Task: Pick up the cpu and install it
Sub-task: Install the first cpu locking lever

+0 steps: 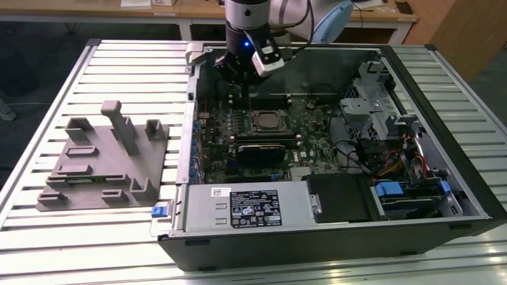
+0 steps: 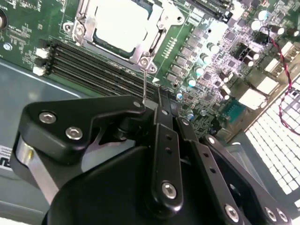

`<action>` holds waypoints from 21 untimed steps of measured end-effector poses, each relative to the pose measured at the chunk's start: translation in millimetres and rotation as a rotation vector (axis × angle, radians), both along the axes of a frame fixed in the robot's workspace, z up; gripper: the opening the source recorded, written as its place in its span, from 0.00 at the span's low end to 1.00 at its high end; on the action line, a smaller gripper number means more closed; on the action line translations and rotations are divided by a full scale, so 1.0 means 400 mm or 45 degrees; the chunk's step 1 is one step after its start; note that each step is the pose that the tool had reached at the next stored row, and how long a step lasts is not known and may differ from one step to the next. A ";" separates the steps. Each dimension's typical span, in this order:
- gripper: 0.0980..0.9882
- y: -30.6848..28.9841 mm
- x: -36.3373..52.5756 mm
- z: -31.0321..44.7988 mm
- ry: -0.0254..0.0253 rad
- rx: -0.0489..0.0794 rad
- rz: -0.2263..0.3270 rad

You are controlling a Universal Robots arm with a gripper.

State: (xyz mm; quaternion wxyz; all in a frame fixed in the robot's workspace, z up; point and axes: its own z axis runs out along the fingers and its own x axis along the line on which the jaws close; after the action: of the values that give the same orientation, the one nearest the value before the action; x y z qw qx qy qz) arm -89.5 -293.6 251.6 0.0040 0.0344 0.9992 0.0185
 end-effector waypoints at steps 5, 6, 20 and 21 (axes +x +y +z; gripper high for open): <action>0.01 0.000 0.019 -0.001 0.0001 0.000 0.000; 0.01 0.000 0.025 -0.001 0.0000 0.000 0.000; 0.01 -0.008 0.077 -0.011 0.0009 0.093 0.007; 0.01 -0.008 0.079 -0.014 0.0010 0.089 0.010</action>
State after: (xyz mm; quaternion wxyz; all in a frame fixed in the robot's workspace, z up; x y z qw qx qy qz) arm -58.0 -296.7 246.1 0.0023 0.0306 0.9981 0.0533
